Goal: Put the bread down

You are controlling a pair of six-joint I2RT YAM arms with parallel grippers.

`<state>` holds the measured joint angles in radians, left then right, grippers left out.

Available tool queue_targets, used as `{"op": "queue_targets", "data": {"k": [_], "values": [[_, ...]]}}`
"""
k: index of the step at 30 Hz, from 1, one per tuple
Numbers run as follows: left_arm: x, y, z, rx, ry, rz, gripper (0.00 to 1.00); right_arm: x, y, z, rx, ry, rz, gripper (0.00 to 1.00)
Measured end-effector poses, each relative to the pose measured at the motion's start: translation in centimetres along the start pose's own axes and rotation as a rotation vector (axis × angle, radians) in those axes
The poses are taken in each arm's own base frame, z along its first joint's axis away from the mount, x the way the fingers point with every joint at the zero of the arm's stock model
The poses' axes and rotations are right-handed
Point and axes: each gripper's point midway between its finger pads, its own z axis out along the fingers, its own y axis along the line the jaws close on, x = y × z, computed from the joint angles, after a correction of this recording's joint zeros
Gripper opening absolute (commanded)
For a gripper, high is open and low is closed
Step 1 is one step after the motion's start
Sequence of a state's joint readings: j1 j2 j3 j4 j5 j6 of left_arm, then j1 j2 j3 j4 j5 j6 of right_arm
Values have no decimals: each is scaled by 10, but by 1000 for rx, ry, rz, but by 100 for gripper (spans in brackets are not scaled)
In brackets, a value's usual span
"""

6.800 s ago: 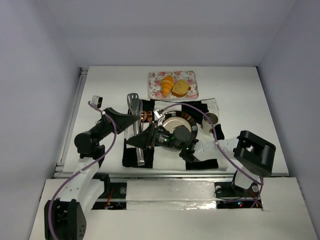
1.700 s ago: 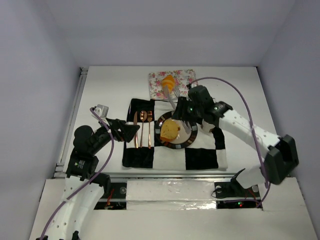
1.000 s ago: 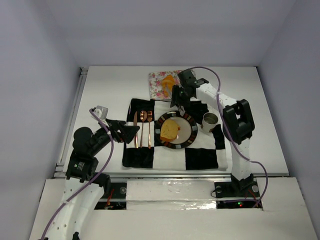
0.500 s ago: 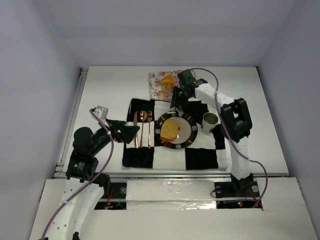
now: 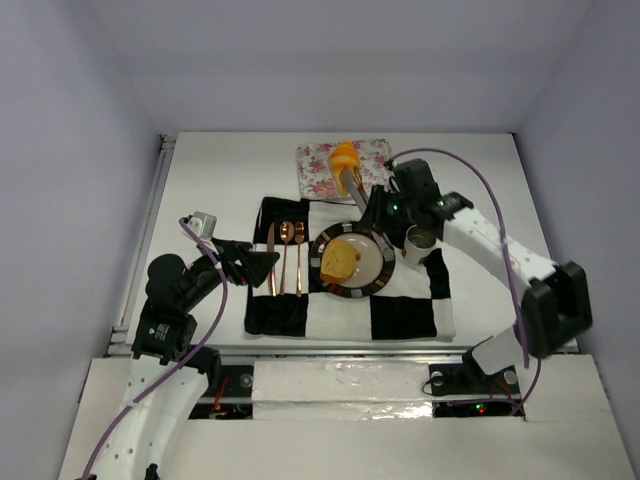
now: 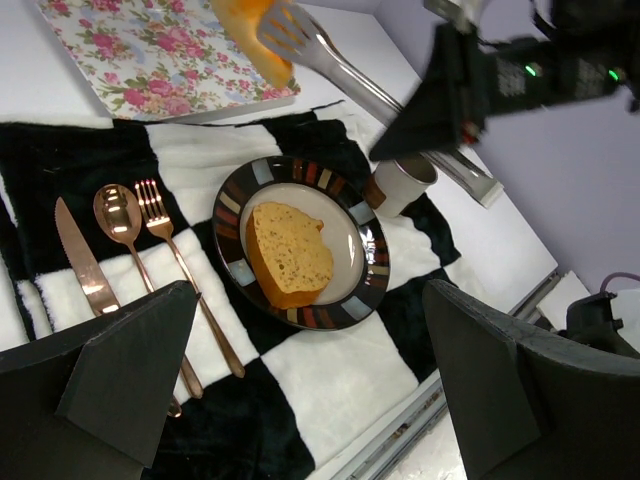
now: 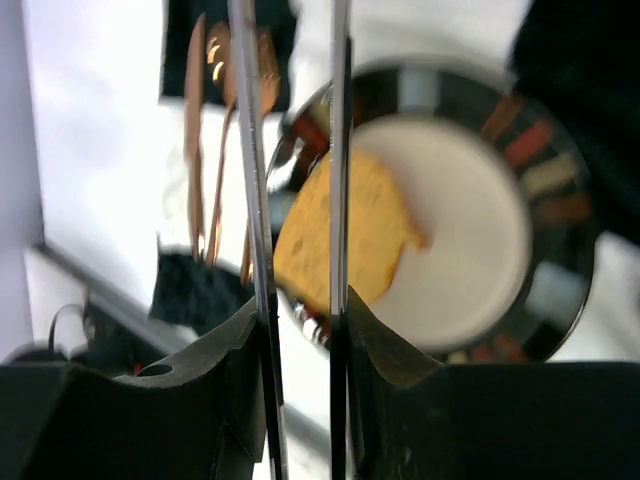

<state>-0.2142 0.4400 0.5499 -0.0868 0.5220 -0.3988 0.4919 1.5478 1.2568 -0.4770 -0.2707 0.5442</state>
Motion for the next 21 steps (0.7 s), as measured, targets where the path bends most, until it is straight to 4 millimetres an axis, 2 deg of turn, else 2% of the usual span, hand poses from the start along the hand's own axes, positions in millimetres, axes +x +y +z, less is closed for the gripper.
{"op": "queue_targets", "data": {"k": [3,5,7,9,12,15,21], "values": [[0,0,0,0,1,-1,98,36,5,-23,-33,-1,-8,31],[0,0,0,0,2,-1,98,71,1,-40,-42,23,1,31],[0,0,0,-1,3,-2,98,96,-5,-58,-51,25,21,31],[1,1,1,-1,5,-4,98,115,-13,-76,-54,19,51,32],[2,1,2,-3,9,-7,98,130,-20,-93,-59,0,96,32],[3,2,2,-4,15,-10,98,146,-27,-101,-57,15,139,33],[4,3,3,-6,20,-13,97,187,-48,-95,-17,121,205,33]]}}
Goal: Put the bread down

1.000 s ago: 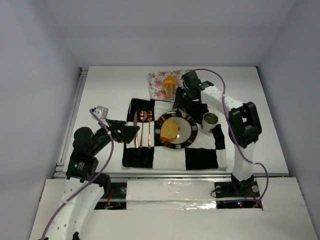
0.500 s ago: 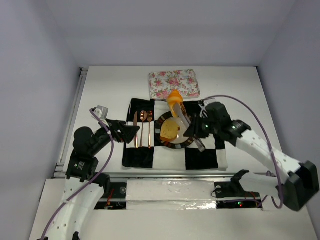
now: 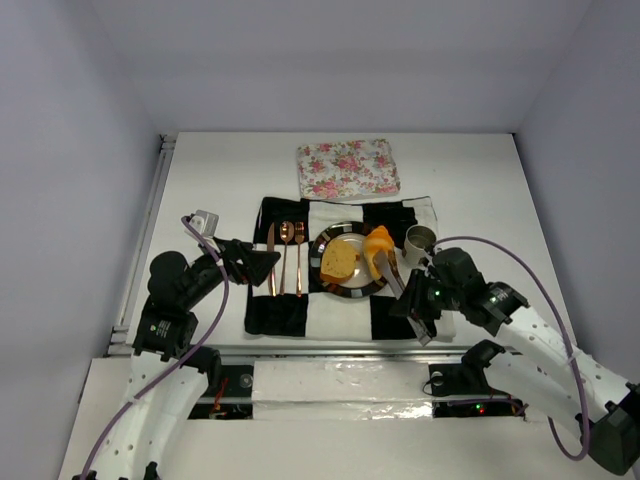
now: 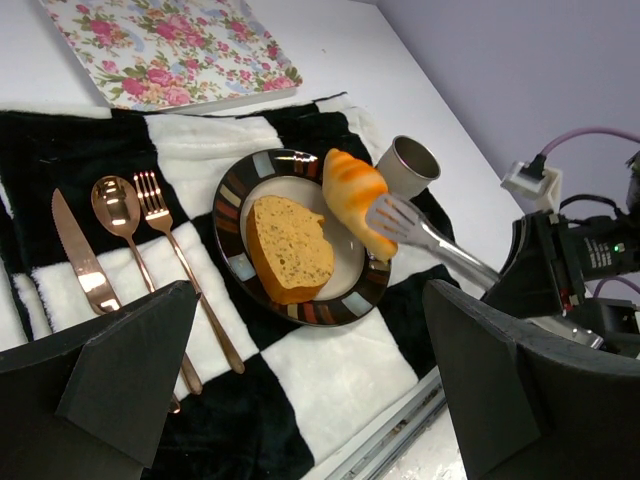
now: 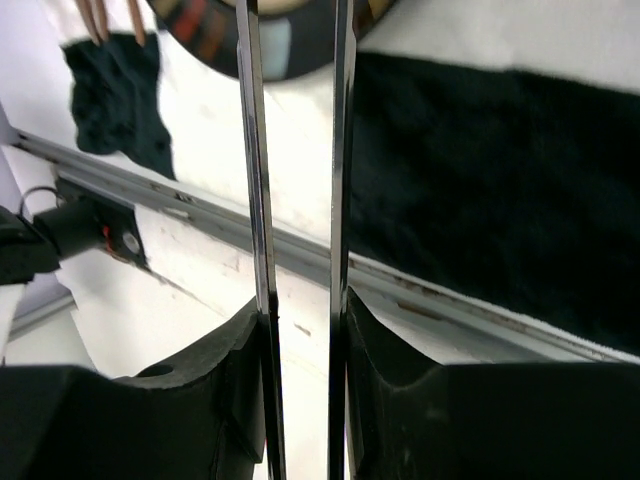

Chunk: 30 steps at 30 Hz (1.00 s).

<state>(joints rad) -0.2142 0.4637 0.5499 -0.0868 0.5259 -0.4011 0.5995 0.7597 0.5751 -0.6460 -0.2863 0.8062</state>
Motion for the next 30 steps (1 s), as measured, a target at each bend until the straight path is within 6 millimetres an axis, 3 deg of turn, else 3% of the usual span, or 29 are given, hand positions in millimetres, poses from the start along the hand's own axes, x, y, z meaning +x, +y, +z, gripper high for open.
{"op": "queue_targets", "data": {"k": [3,7,11,14,16,21,25,30], "values": [[0,0,0,0,0,0,97,11,-6,3,11,39,13,34],[0,0,0,-1,2,-1,97,13,0,3,-9,50,17,56],[1,1,1,-2,3,-2,97,11,7,-1,-26,47,13,65],[1,1,1,-2,3,-2,97,-2,19,-9,-40,11,-9,62],[1,1,1,-2,3,-2,97,-12,28,-15,-50,-24,-27,53],[1,0,0,-1,3,-2,98,-33,46,-29,-67,-95,-60,41],[1,0,0,0,3,-1,98,-68,69,-35,-34,-164,-104,38],[-1,-2,-1,5,-6,4,97,-146,100,-27,16,-278,-157,38]]}}
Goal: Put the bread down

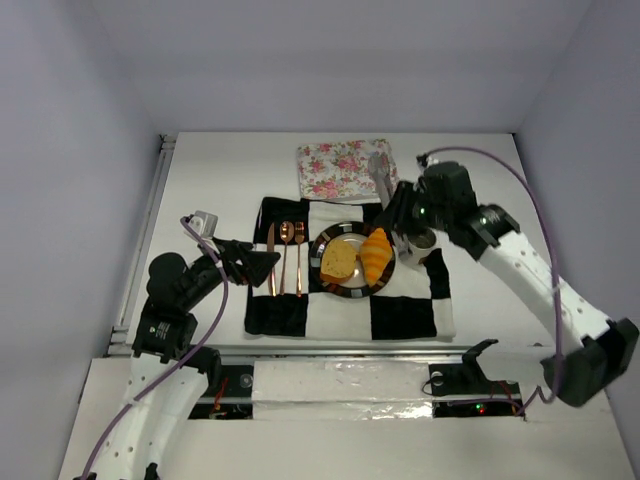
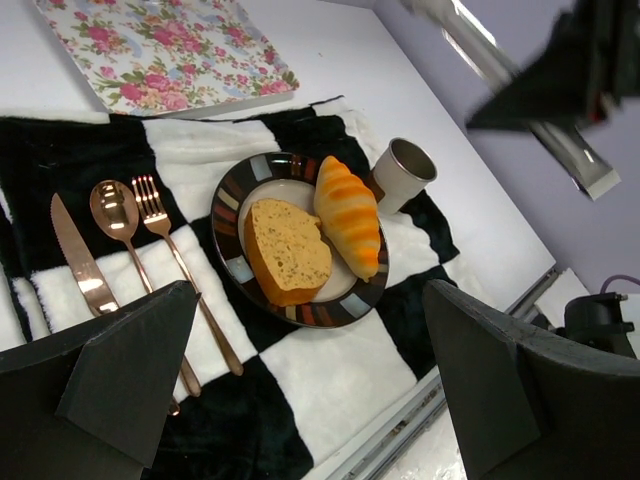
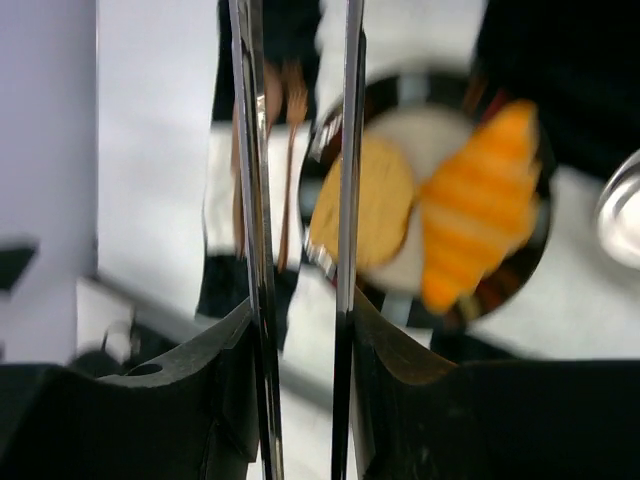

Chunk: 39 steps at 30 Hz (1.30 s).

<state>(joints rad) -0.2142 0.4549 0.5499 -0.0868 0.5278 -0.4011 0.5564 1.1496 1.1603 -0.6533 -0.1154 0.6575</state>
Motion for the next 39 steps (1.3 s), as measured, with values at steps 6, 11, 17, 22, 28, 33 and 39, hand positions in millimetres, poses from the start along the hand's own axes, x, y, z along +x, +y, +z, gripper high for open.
{"op": "queue_targets", "data": {"k": [6,11,17,22,28,33,39], "values": [[-2,-3,-2,9,-11,7,98,-119,-58,48,160,-134,51,39],[-4,-6,-3,21,-18,14,98,-176,-168,79,329,-150,141,40],[-4,-8,-3,34,-17,17,97,-175,-295,102,534,-73,217,42],[-3,-9,-3,40,-15,17,97,-146,-334,119,626,37,161,45],[-2,-10,-3,50,-7,16,97,-142,-357,129,703,84,50,56],[-1,-10,-2,50,-1,13,97,-136,-385,124,786,109,35,81],[0,-9,-1,48,5,10,97,-138,-398,115,815,94,70,95]]}}
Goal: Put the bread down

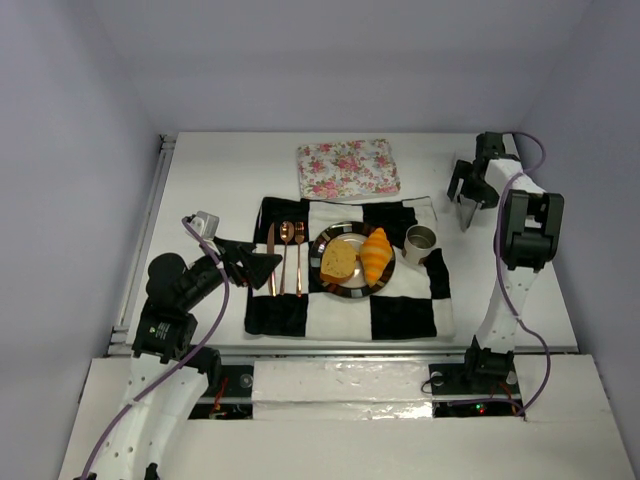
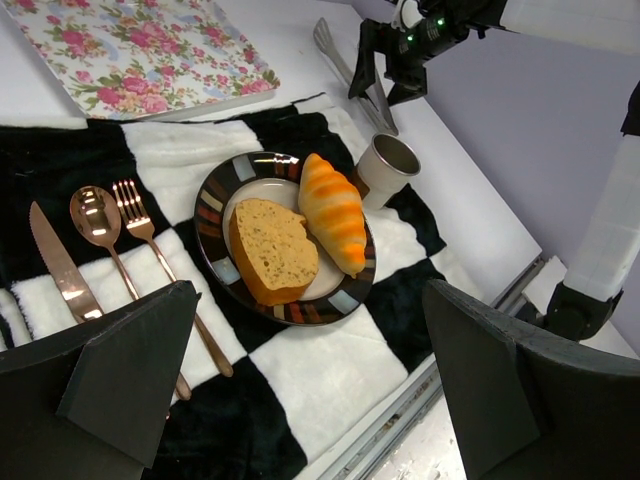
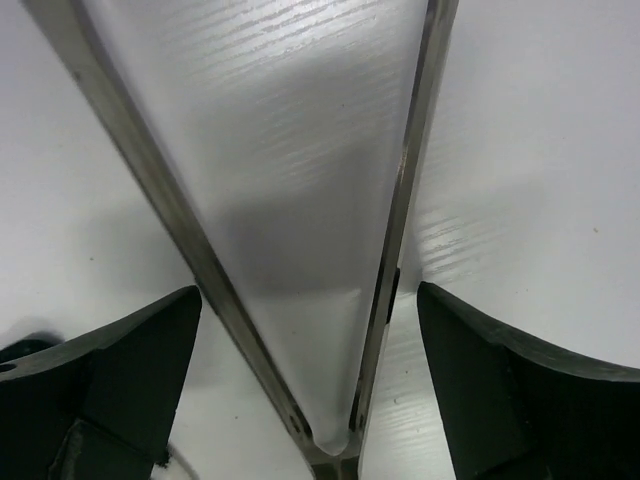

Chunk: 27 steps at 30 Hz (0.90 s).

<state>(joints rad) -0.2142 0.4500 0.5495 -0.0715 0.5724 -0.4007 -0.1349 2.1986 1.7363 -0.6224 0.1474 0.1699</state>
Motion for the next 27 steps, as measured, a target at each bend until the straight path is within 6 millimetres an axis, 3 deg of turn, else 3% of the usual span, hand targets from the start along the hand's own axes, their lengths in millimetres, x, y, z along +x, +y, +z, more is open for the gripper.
{"op": "queue_targets", "data": {"k": [3,6,8,10,13,14,15,17,19,22,25,27], "values": [[0,0,0,0,0,0,97,-7,3,-9,-17,-19,42,98],[0,0,0,0,0,0,98,-26,13,-43,-89,-95,107,100],[0,0,0,0,0,0,98,-45,21,-86,-170,-198,173,99],[0,0,0,0,0,0,99,-55,28,-144,-277,-323,239,98],[0,0,0,-1,0,0,99,-57,37,-243,-489,-535,339,84],[0,0,0,-2,0,0,99,-51,40,-274,-569,-591,358,51],[0,0,0,-2,-1,0,99,-45,44,-302,-654,-651,371,32],[0,0,0,-3,-3,1,99,-18,50,-345,-798,-731,400,5],[-1,0,-1,-4,-8,4,99,23,58,-372,-927,-760,402,0],[-3,-1,-3,-3,-19,10,99,81,67,-400,-1087,-737,353,0],[-6,-3,-5,-1,-30,15,99,114,67,-436,-1212,-771,276,0],[-13,-8,-6,6,-43,21,99,129,67,-450,-1262,-784,232,0]]}}
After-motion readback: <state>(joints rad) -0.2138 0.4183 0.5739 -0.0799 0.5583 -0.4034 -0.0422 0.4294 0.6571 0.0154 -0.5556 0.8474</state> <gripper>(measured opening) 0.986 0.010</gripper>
